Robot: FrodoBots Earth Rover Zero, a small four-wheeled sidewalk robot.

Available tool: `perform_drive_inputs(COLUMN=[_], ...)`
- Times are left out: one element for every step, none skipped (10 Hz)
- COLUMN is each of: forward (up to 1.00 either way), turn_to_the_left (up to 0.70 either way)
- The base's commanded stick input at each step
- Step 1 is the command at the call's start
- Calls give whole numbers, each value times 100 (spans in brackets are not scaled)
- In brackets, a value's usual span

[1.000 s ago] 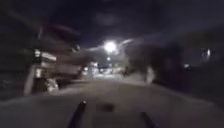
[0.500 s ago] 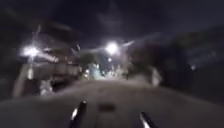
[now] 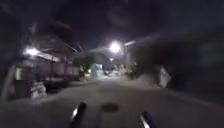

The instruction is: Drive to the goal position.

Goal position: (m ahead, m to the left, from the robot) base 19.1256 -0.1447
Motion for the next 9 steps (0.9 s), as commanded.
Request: perform_drive_inputs(forward=[100, 100, 100, 100, 100, 100, 100, 100, 100], turn_to_the_left=[-3, -33, -39, -39, -6, 1, 1, 1, 1])
